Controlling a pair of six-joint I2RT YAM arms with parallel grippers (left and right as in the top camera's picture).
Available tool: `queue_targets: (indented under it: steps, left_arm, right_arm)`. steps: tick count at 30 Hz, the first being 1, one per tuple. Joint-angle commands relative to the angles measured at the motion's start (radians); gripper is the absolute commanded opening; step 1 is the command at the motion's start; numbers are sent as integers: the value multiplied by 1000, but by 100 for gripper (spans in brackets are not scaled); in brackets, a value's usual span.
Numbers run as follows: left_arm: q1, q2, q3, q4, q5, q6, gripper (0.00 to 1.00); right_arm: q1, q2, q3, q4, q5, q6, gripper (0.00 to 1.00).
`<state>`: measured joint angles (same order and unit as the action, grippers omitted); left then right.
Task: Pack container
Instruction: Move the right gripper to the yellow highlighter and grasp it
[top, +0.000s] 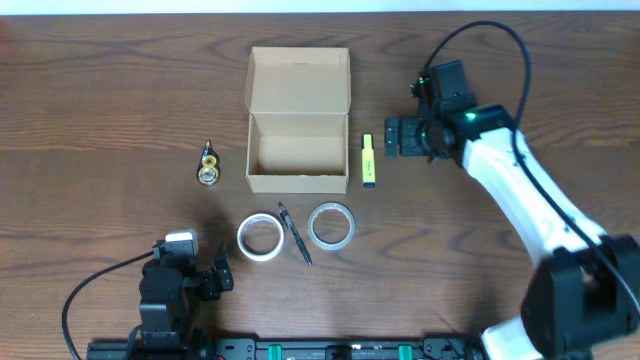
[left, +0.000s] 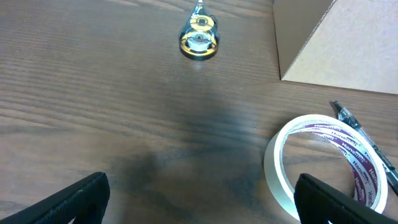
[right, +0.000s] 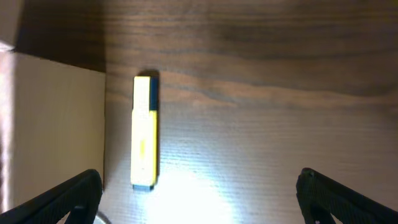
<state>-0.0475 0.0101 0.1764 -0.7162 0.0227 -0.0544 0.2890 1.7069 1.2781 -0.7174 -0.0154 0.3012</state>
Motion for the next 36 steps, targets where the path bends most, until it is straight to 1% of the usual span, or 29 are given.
queue_targets:
  steps: [1,6,13,15,21,30,32,34,36]
  left_arm:
    - [4,-6,-16,-5,-6,6,95]
    - [4,-6,-16,-5,-6,6,95]
    - [4,-6,-16,-5,-7,6,95]
    - [4,-6,-16,-5,-6,6,95]
    - [4,-6,-16,-5,-6,6,95]
    - [4,-6,-16,-5,-6,6,95]
    - [4,-6,-16,-5,-6,6,95]
    - [4,-6,-16,-5,-6,6,95]
    - [4,-6,-16,-5,-6,6,95]
  right_arm:
    - [27,43,19,46,-14,43,99]
    - [33,114,18,105,-12,43,99]
    - [49,205,17,123,-35,72,99]
    - [55,226,17,127,-35,95,99]
    - [79,250,17,143,-42,98,99]
    - [113,291,17,141,-2,114,91]
    - [113,291,17,141,1,114,84]
    - [113,292,17,141,5,114,79]
    - [113,296,17,141,8,114,71]
